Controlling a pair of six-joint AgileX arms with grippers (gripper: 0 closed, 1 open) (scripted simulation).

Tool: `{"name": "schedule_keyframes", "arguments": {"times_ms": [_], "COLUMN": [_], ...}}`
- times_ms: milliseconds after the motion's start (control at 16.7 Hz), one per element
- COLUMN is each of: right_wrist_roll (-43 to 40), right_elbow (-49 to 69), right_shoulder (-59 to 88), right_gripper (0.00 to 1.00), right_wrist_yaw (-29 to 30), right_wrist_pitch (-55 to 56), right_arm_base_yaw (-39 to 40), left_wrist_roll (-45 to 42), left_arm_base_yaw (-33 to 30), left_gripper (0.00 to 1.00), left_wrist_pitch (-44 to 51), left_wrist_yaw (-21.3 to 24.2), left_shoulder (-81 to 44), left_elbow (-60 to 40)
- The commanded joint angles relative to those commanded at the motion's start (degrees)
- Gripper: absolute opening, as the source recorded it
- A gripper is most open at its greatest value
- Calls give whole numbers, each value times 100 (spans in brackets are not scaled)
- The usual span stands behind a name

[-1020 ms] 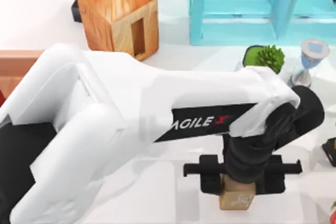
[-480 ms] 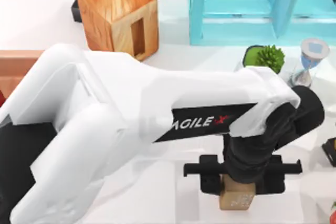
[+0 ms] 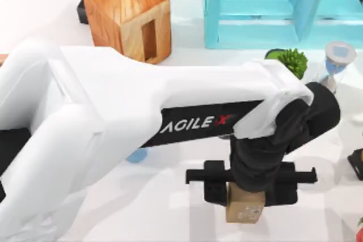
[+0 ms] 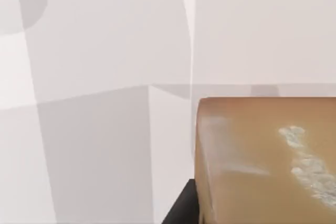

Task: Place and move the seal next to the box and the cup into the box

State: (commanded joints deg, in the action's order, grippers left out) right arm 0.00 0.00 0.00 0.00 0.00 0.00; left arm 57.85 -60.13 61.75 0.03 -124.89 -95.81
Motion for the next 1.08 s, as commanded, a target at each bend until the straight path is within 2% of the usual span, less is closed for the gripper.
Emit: {"name": "schedule_keyframes", "arguments": {"times_ms": [360,840,1080], "right_wrist_roll": [0,0,0], "right_elbow": [0,0,0], "right_shoulder": [0,0,0], "right_gripper": [100,100,100], "right_wrist_yaw": [0,0,0], "right_wrist_pitch": [0,0,0], "right_arm_base_yaw": [0,0,0], "left_wrist_roll": [-500,-658,-1252], "left_arm_base_yaw": [573,712,1310], "left_gripper": [0,0,0], "left_wrist_pitch": [779,949,1025], "left_wrist_yaw": [-4,-5,-5], "left_shoulder": [1643,1918,2601], "left_elbow": [723,902,1510]}}
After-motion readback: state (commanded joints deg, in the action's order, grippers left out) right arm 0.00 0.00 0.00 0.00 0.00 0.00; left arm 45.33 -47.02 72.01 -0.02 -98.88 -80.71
